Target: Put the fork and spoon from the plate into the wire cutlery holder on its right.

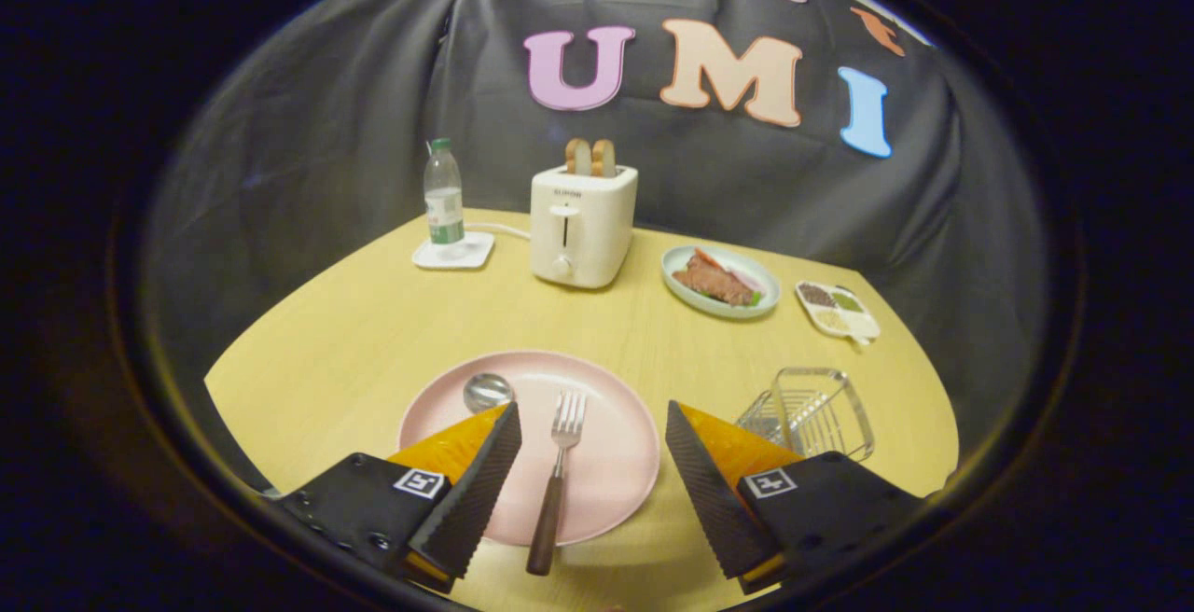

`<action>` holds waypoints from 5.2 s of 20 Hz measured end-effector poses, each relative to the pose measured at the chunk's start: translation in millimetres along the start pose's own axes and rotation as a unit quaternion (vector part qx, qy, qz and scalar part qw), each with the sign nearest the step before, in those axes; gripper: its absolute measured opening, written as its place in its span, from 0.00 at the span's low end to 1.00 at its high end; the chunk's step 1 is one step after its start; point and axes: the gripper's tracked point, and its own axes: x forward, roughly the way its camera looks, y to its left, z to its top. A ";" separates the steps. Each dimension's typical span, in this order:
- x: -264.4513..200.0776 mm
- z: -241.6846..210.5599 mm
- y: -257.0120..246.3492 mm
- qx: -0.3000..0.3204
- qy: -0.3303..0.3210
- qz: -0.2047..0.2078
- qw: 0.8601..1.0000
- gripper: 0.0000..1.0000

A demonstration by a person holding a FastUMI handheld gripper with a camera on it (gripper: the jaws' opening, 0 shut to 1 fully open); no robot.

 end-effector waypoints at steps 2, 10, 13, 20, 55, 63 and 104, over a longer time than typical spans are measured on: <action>7.3 -14.4 4.0 -0.005 0.023 0.005 1.000 0.99; 24.5 -51.9 13.9 -0.026 0.081 0.010 0.996 0.79; 27.8 -63.0 15.7 -0.020 0.107 0.012 0.994 0.58; 29.5 -61.9 20.5 -0.008 0.120 0.017 0.993 0.16; -58.0 3.2 -178.1 -0.086 0.189 0.055 0.977 0.09; -49.2 -24.3 -184.7 -0.111 0.279 0.081 0.951 0.09; -9.2 42.3 -44.7 0.038 0.055 0.063 0.996 1.00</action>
